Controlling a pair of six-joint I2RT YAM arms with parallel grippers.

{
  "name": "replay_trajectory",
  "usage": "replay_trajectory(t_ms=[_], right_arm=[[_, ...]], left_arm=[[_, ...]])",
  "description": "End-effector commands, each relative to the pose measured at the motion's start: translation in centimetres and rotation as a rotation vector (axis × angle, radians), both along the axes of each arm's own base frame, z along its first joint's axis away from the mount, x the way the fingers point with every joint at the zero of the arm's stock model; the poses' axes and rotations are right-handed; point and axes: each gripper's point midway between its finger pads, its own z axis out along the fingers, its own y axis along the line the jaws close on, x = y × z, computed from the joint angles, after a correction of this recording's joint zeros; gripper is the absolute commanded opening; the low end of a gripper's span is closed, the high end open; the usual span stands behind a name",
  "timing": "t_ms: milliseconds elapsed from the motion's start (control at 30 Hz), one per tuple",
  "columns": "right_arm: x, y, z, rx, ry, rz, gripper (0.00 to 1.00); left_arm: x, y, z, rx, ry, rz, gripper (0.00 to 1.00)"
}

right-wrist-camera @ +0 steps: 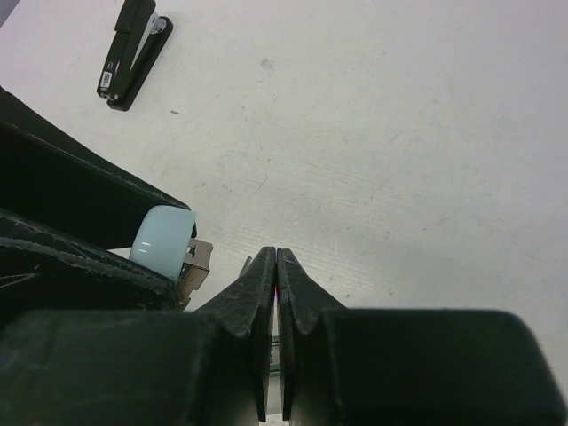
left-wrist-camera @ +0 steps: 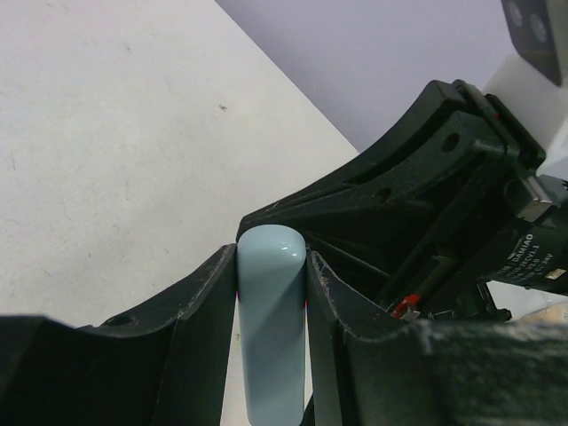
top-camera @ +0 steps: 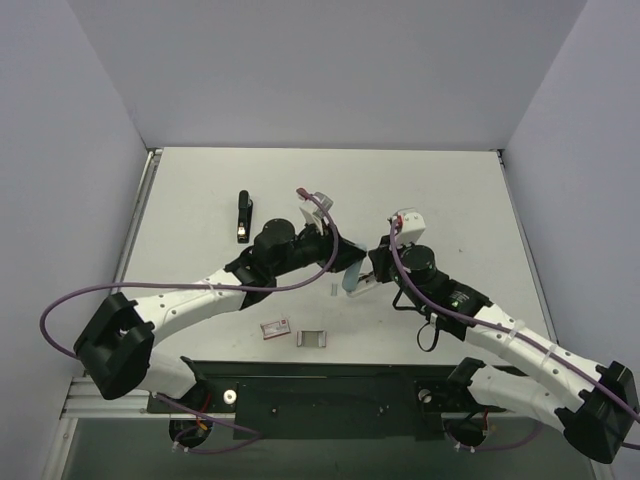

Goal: Unload the staples from the stapler

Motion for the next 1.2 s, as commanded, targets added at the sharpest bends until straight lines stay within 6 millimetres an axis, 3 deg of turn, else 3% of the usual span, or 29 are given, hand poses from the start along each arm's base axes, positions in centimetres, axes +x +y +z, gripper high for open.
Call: replay_trajectory(t_ms=[0, 300, 600, 933, 1167], right_arm=[[0.6, 0.5, 0.5, 0.073, -0.012, 0.014, 0.0], [-0.1, 0.3, -3.6, 0.103, 0.065, 0.011, 0.0], [-1.2, 0.7, -6.0, 0.177, 0.127, 0.019, 0.0], [-2.1, 2.1, -7.8, 0.295, 0.166, 0.062, 0.0], [-2.7, 3.4, -7.6, 0.357, 0.174, 0.121, 0.0]], left_arm=[[0.4, -1.2, 5.3, -0.131, -0.086, -0.02, 0.0], [1.5, -2.1, 5.3, -0.129, -0.09, -0.005, 0.0], [2.8, -3.2, 4.9, -0.128, -0.09, 0.01, 0.0], [4.6, -5.0, 4.0, -0.125, -0.078, 0.02, 0.0], [5.4, -5.9, 3.1, -0.095, -0.075, 0.024, 0.0]])
